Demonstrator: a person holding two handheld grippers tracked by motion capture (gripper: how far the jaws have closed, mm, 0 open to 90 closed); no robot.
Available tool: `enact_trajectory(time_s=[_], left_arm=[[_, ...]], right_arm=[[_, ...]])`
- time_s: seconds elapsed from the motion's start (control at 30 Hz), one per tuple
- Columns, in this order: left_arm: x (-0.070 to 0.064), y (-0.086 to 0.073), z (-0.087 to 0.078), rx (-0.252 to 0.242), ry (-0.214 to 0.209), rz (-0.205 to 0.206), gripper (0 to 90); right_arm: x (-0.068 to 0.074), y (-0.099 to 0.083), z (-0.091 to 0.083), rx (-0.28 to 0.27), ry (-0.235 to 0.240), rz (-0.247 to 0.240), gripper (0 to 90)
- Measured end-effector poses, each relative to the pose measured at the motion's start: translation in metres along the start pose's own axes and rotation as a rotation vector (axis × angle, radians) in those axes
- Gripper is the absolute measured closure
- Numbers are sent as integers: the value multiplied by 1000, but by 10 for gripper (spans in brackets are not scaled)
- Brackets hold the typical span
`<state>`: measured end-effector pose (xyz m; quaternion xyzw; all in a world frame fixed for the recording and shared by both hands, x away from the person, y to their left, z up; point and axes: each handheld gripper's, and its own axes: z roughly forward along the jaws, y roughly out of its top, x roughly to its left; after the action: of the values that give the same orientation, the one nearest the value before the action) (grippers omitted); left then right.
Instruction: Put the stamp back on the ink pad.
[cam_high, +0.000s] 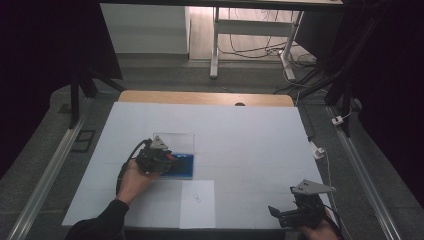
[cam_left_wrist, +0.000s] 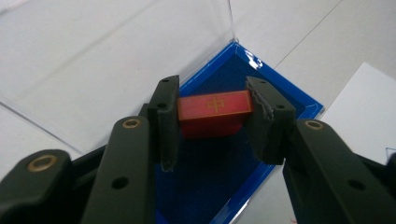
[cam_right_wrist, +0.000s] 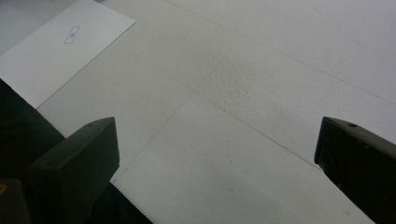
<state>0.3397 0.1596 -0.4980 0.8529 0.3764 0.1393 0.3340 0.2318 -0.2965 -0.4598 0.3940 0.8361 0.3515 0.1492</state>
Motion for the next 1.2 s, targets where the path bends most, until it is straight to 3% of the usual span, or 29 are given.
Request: enact_trajectory(time_s=[0.13, 0.47, 1.0, 1.2], left_arm=[[0, -1, 5, 26, 4, 6, 571], [-1, -1, 6, 28, 10, 6, 556], [-1, 2, -7, -31, -16, -35, 376], [0, 0, -13, -46, -37, -71, 298]], right_arm=[[0, 0, 0, 0, -1, 0, 4], [0, 0, 0, -1, -1, -1, 4], [0, 0, -1, -6, -2, -3, 4], [0, 0, -1, -7, -2, -4, 4]])
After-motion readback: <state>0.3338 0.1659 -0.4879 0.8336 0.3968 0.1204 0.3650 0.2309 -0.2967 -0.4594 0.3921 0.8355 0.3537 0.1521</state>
